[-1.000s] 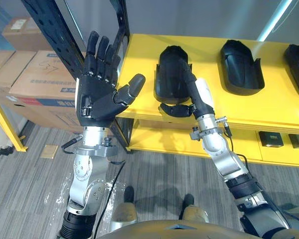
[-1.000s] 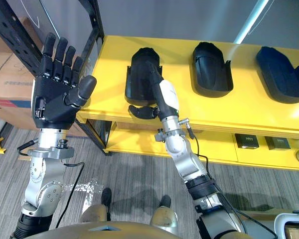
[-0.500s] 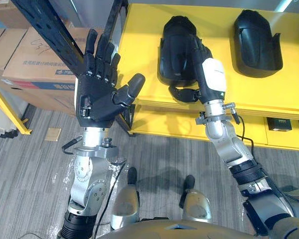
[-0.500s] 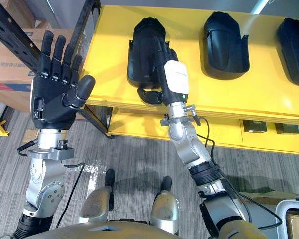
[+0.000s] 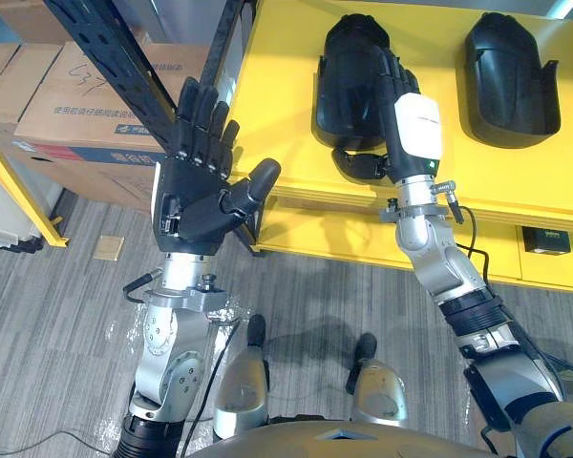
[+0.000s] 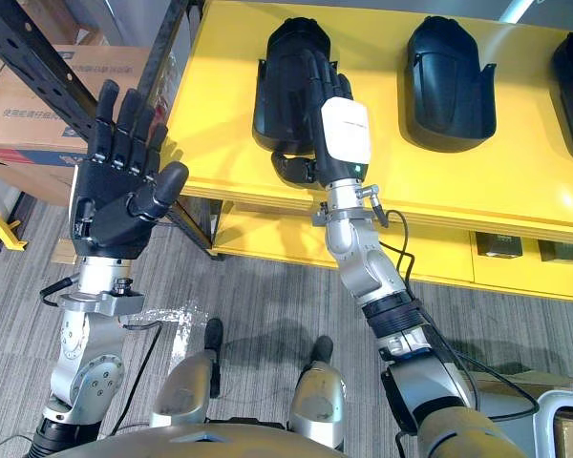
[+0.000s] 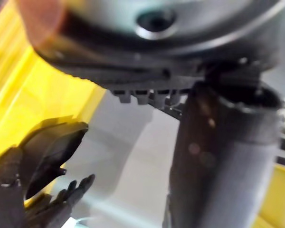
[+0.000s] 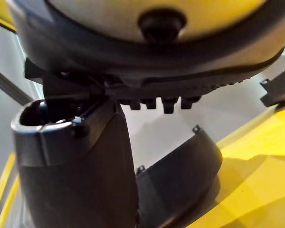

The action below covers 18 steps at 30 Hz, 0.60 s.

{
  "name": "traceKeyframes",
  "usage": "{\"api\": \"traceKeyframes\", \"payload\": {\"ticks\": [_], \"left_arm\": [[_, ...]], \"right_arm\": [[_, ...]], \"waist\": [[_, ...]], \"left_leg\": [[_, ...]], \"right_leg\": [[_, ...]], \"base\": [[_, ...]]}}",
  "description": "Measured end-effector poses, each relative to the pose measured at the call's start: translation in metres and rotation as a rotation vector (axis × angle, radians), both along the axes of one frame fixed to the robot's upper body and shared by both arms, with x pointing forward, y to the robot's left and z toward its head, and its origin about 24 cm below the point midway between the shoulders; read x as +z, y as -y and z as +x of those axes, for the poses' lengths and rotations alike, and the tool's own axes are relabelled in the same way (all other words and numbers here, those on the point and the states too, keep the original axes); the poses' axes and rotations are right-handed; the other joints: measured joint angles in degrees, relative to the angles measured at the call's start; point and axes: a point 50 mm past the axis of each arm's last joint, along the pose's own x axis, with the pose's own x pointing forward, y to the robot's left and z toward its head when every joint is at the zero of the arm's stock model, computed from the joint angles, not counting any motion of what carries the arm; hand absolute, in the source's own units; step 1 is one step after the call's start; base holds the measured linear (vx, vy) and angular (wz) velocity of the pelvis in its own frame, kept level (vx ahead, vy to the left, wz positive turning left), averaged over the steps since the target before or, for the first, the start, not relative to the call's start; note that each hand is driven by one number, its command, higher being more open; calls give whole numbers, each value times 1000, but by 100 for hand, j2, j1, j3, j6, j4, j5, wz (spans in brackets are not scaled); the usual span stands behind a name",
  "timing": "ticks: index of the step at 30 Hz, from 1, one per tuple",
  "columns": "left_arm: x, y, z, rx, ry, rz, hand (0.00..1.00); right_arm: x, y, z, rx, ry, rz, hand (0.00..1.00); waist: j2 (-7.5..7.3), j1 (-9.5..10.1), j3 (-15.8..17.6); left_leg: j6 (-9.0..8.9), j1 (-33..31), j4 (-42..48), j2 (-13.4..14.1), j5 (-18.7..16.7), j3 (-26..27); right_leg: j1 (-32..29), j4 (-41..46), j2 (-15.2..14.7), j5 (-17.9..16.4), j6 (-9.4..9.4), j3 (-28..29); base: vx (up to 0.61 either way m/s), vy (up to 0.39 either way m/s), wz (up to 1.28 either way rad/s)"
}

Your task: Walk over and take three plastic housings, then place them on the shelf

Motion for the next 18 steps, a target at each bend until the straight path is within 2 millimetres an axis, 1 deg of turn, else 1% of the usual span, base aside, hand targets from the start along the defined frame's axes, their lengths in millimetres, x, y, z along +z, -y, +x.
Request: {"api": "traceKeyframes", "payload": {"ticks": [2, 6, 18], "left_arm": [[-3, 0, 1, -3, -14, 9, 100], [-4, 0, 1, -22, -18, 34, 100], [-6, 1, 0, -43, -26, 56, 100]], "right_arm": [[9, 1, 4, -9, 30, -49, 100], [17, 7, 9, -30, 43, -76, 100], [22, 8, 15, -42, 46, -86, 100]], "waist": [[68, -3, 61], [148, 3, 109], [156, -3, 114]], "left_leg": [[0, -5, 29, -2, 0, -1], [0, -15, 53, 1, -1, -1], [0, -39, 62, 0, -1, -1]], "right_leg": [[3, 4, -3, 0, 0, 1], [9, 12, -4, 0, 0, -4], [-10, 14, -7, 0, -1, -7]], "base": [[0, 0, 0], [0, 0, 0], [0, 0, 0]]}}
